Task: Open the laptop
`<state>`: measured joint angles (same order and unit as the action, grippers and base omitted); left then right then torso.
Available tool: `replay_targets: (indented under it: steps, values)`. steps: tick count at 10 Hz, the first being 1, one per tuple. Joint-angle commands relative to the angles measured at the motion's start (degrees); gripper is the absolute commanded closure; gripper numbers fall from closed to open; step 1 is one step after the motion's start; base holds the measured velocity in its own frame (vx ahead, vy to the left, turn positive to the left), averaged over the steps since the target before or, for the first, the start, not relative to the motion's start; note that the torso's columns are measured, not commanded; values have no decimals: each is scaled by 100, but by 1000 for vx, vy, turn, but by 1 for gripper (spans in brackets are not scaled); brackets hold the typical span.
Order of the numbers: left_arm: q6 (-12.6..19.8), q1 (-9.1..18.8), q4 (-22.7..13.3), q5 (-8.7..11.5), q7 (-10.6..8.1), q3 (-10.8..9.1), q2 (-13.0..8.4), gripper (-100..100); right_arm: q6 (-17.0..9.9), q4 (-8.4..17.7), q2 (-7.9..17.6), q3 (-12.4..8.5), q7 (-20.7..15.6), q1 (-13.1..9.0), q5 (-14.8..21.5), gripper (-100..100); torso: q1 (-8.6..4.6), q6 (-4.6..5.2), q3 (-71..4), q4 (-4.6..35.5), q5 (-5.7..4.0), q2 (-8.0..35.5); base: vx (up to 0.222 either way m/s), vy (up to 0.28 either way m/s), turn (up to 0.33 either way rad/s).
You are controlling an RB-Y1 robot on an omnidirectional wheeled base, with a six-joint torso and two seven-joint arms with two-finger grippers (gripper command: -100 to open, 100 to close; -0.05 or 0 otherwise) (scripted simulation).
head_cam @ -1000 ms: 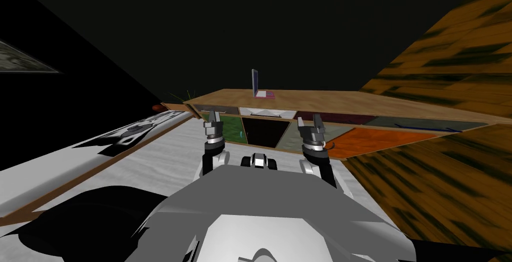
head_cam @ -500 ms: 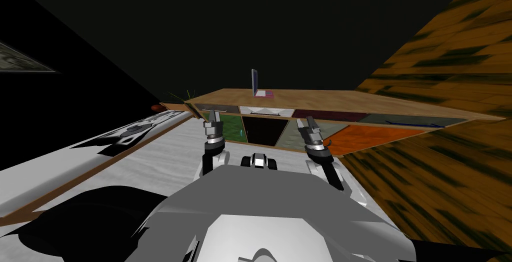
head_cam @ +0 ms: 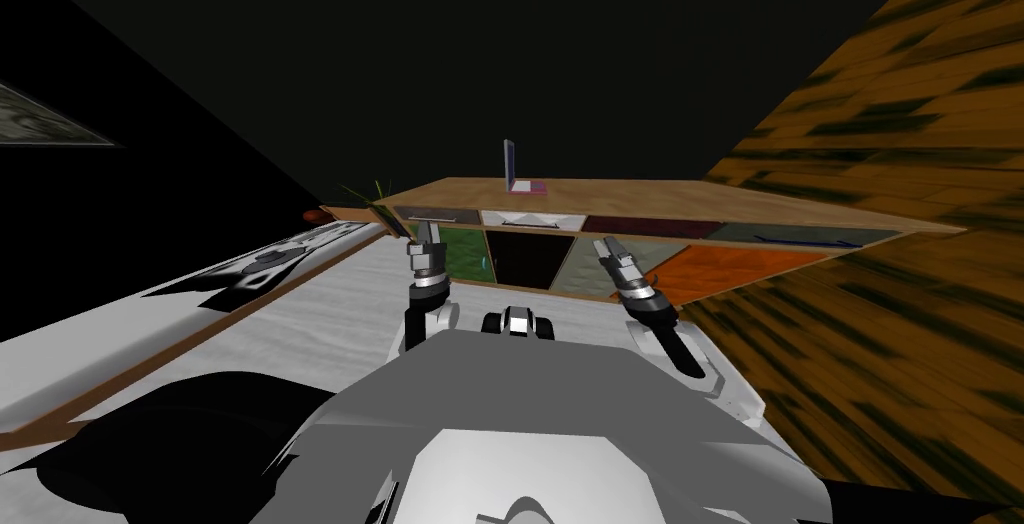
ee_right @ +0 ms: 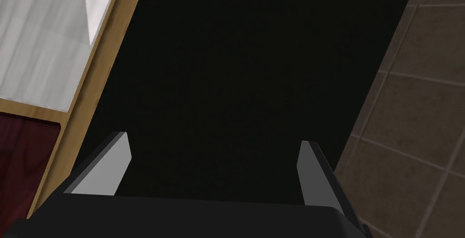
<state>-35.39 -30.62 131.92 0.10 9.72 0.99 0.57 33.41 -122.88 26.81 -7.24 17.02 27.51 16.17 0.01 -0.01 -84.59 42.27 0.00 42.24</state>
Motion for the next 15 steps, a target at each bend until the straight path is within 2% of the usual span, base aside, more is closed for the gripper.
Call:
replay_targets:
  steps: [1,2,3,4,5,6,7,8,9,10,12,13,14,15]
  values:
    - [0,0,0,0,0,0,0,0,4,184,393,-186,112,-36,282,-100,2,1,1,0,1,2,-32,24,-10]
    - [0,0,0,0,0,0,0,0,0,350,575,-347,207,-63,539,-100,0,0,1,1,0,2,-50,29,-12]
    - [0,0,0,0,0,0,0,0,0,350,710,-347,207,-63,539,-100,-1,0,4,2,0,8,-49,29,-7]
    - [0,0,0,0,0,0,0,0,-5,523,904,-511,304,-87,785,-100,0,1,5,3,0,9,-46,42,-9]
    - [0,0,0,0,0,0,0,0,-5,523,1038,-511,304,-87,801,-100,3,0,4,2,1,6,-36,35,-8]
    - [0,0,0,0,0,0,0,0,-12,704,1239,-677,399,-109,1042,-100,0,1,1,1,0,2,-38,47,-4]
    - [0,0,0,0,0,0,0,0,-12,704,1377,-677,399,-109,1069,-100,2,1,1,0,1,3,-30,42,-6]
    - [0,0,0,0,0,0,0,0,-20,893,1568,-843,494,-127,1307,-100,-1,0,1,0,0,1,-31,57,4]
    - [0,0,0,0,0,0,0,0,-20,893,1716,-843,494,-127,1339,-100,3,1,2,1,1,3,-22,51,-5]
    - [0,0,0,0,0,0,0,0,-30,1090,1880,-1010,588,-143,1577,-100,-1,0,1,0,0,2,-22,74,9]
    - [0,0,0,0,0,0,0,0,-30,1090,2082,-1010,588,-143,1611,-100,1,0,2,1,1,3,-12,47,-2]
    - [0,0,0,0,0,0,0,0,-41,1295,2306,-1175,678,-156,1883,-100,-12,0,1,0,-3,1,-11,61,17]
    - [0,0,0,0,0,0,0,0,-41,1295,2443,-1175,678,-156,1883,-100,-1,1,2,1,-1,4,-14,58,1]
    - [0,0,0,0,0,0,0,0,-55,1508,2635,-1338,766,-165,2128,-100,1,0,3,1,1,5,-17,86,20]
